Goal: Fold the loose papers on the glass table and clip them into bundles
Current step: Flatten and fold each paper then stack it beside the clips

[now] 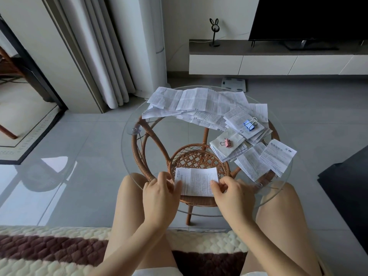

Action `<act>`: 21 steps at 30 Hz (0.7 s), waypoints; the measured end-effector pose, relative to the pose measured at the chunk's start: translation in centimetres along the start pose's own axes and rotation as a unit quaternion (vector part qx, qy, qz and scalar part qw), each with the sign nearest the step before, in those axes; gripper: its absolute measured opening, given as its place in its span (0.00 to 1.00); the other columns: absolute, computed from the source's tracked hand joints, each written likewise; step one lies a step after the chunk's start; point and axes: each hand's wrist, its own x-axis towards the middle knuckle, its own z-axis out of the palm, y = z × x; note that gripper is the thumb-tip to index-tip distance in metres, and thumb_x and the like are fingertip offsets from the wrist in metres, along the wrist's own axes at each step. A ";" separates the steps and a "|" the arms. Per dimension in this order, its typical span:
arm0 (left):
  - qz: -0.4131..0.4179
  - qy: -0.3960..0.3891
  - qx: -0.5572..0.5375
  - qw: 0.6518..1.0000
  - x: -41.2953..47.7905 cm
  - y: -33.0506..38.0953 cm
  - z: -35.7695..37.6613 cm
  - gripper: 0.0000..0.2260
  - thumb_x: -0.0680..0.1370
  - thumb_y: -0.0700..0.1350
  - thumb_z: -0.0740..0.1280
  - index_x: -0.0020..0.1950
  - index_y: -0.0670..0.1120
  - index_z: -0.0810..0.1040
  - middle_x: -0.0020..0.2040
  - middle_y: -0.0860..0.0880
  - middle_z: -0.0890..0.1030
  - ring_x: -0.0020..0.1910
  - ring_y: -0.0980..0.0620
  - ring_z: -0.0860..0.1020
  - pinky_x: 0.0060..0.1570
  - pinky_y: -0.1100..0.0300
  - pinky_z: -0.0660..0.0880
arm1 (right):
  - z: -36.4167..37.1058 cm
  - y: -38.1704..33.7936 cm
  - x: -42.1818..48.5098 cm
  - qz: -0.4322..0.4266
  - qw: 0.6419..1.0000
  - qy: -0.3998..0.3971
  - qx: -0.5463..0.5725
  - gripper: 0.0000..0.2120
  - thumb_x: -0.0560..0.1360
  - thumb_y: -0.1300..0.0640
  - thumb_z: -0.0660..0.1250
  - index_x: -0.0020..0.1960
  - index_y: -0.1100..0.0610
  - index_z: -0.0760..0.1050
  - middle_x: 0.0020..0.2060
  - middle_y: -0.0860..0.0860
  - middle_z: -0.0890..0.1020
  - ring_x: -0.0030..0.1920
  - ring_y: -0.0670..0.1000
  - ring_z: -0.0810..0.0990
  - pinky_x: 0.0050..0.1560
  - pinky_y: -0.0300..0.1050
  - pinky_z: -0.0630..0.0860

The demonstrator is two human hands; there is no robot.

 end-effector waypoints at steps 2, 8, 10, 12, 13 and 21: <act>-0.003 -0.003 0.010 1.000 0.2 0.1 0.2 0.11 0.74 0.52 0.63 0.42 0.44 0.73 0.27 0.55 0.76 0.29 0.52 0.75 0.36 0.56 0.71 | 0.3 -0.1 0.0 -0.003 1.000 0.006 -0.011 0.13 0.66 0.55 0.73 0.27 0.56 0.72 0.19 0.48 0.72 0.24 0.49 0.63 0.30 0.39 0.58; 0.004 -0.014 0.078 0.997 0.7 0.4 0.4 0.15 0.76 0.53 0.56 0.41 0.43 0.73 0.24 0.52 0.73 0.25 0.49 0.73 0.31 0.53 0.72 | 0.6 -0.3 0.2 -0.016 0.999 0.002 -0.044 0.11 0.67 0.54 0.68 0.28 0.57 0.73 0.19 0.50 0.73 0.20 0.52 0.67 0.28 0.38 0.58; 0.022 -0.012 0.091 0.996 0.9 0.6 0.4 0.14 0.76 0.52 0.57 0.41 0.42 0.73 0.22 0.51 0.72 0.22 0.49 0.72 0.28 0.54 0.71 | 0.6 -0.3 0.3 -0.021 0.998 -0.004 -0.062 0.11 0.67 0.56 0.70 0.28 0.57 0.73 0.19 0.51 0.73 0.20 0.54 0.71 0.28 0.38 0.59; 0.035 -0.009 0.095 0.995 1.2 0.6 0.5 0.10 0.75 0.49 0.62 0.42 0.42 0.75 0.20 0.51 0.70 0.20 0.48 0.70 0.26 0.56 0.69 | 0.5 -0.5 0.4 -0.026 0.996 -0.011 -0.082 0.12 0.66 0.57 0.73 0.28 0.57 0.73 0.19 0.51 0.74 0.20 0.54 0.72 0.28 0.38 0.59; 0.038 -0.010 0.093 0.995 1.4 0.6 0.5 0.09 0.74 0.48 0.63 0.44 0.42 0.75 0.20 0.51 0.70 0.20 0.48 0.70 0.26 0.57 0.69 | 0.4 -0.6 0.4 -0.026 0.996 -0.020 -0.088 0.13 0.65 0.57 0.76 0.28 0.57 0.74 0.19 0.51 0.74 0.20 0.54 0.73 0.28 0.38 0.59; 0.070 -0.017 0.092 0.993 2.0 0.4 0.5 0.09 0.73 0.46 0.67 0.49 0.48 0.84 0.19 0.51 0.71 0.18 0.50 0.70 0.22 0.62 0.67 | -0.2 -1.3 0.8 0.003 0.990 -0.084 -0.117 0.17 0.60 0.56 0.80 0.25 0.56 0.71 0.17 0.49 0.73 0.16 0.51 0.71 0.28 0.31 0.43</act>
